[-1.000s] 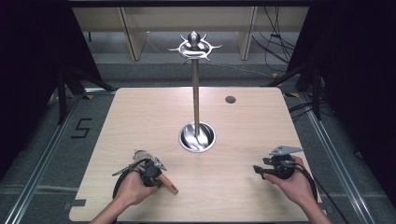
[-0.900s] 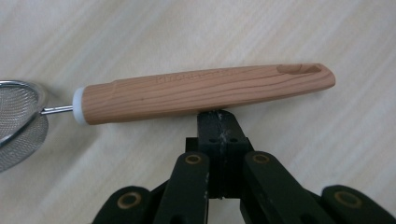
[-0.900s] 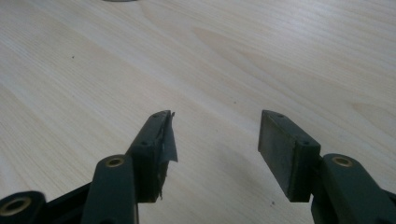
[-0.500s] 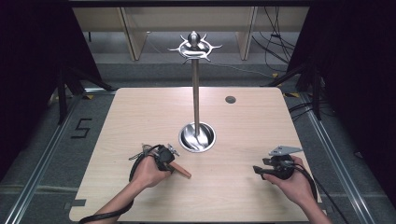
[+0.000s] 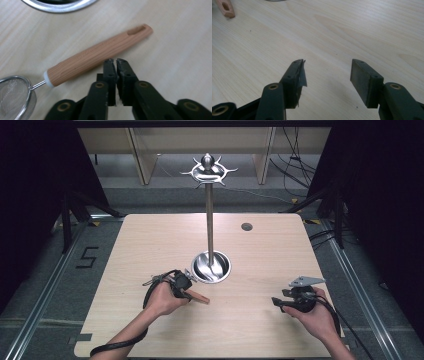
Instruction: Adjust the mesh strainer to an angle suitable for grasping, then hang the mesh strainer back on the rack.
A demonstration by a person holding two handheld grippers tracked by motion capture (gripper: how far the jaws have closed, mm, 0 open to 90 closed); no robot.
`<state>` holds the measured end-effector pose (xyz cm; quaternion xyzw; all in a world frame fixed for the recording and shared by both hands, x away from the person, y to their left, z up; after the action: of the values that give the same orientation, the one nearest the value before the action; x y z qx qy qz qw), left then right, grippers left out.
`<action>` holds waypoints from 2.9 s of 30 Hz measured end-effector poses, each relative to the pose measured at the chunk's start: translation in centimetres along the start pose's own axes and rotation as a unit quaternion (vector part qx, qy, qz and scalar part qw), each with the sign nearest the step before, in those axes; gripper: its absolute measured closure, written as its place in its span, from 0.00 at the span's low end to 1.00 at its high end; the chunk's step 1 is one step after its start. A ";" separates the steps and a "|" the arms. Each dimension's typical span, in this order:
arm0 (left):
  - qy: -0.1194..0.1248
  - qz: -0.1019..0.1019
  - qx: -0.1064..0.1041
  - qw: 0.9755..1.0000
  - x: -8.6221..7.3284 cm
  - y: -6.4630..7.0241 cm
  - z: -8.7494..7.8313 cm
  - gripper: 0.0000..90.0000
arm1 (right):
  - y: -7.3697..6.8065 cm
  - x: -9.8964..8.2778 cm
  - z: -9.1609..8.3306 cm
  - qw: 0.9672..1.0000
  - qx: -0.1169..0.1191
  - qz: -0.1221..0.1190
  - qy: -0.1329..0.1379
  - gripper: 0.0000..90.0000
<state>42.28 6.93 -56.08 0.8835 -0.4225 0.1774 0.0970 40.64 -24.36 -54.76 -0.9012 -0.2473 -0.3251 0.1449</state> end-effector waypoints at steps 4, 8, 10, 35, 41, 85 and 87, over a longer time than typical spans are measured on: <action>0.006 0.023 -0.030 0.999 -0.6 0.0 -1.7 0.86 | 0.2 -0.1 -0.1 1.000 0.000 -0.004 0.003 0.51; 0.003 0.056 -0.033 0.998 -1.3 -1.6 -3.6 0.69 | 0.4 -0.3 -0.5 1.000 -0.003 0.011 0.004 0.51; 0.001 0.053 -0.043 0.998 -1.3 -1.9 -3.8 0.64 | 0.5 -0.3 -0.6 1.000 -0.007 0.014 0.012 0.50; -0.094 0.240 -0.053 0.965 -1.2 -4.1 -1.1 0.48 | 0.6 -0.9 -1.3 1.000 -0.004 0.018 0.013 0.50; -0.109 0.263 -0.042 0.958 -1.1 -4.7 0.0 0.51 | 0.3 -0.7 -1.0 1.000 -0.004 0.013 0.011 0.50; 0.117 0.046 -0.056 0.991 0.3 -0.8 -3.5 0.77 | 0.5 -0.7 -0.9 1.000 -0.003 0.005 0.007 0.50; 0.128 0.059 -0.055 0.988 0.3 -1.0 -4.2 0.77 | 0.5 -0.7 -0.9 1.000 -0.004 0.006 0.008 0.50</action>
<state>42.27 8.68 -52.15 0.8201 -0.4674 0.2716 0.1877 39.97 -25.38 -54.59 -0.9003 -0.2396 -0.3328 0.1457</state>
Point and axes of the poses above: each handheld gripper's, and its own axes: z roughly forward along the jaws, x roughly out of its top, y roughly to its right, the point moved 10 cm from there along z, roughly forward along the jaws
